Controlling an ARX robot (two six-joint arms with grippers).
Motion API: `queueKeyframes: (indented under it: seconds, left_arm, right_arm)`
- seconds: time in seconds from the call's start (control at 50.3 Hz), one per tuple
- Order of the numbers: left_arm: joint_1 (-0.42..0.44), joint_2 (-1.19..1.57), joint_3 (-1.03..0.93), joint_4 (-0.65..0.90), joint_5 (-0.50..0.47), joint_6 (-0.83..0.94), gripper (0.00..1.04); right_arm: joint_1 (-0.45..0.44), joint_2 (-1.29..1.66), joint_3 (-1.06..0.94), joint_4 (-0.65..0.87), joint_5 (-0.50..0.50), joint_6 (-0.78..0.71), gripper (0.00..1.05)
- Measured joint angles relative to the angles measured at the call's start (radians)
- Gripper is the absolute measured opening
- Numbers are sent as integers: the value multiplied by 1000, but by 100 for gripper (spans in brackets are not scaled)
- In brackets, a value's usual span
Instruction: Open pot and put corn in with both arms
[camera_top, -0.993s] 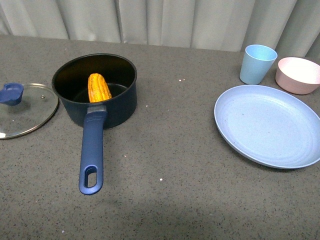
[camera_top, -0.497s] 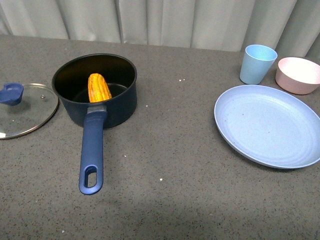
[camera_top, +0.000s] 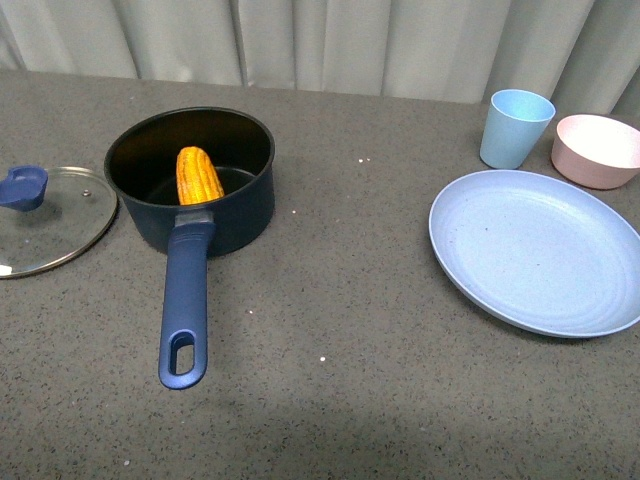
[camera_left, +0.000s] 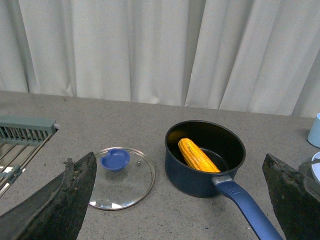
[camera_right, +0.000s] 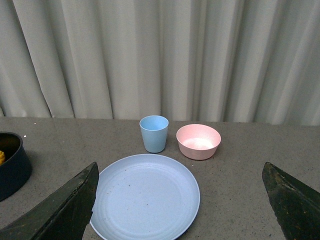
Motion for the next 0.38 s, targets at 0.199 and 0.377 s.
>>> queueKeyframes:
  seconds: [0.199, 0.377]
  left_arm:
    - [0, 0, 0, 0, 0, 0, 98]
    - [0, 0, 0, 0, 0, 0, 98]
  right_arm:
    - [0, 0, 0, 0, 0, 0, 96]
    - [0, 0, 0, 0, 0, 0, 96]
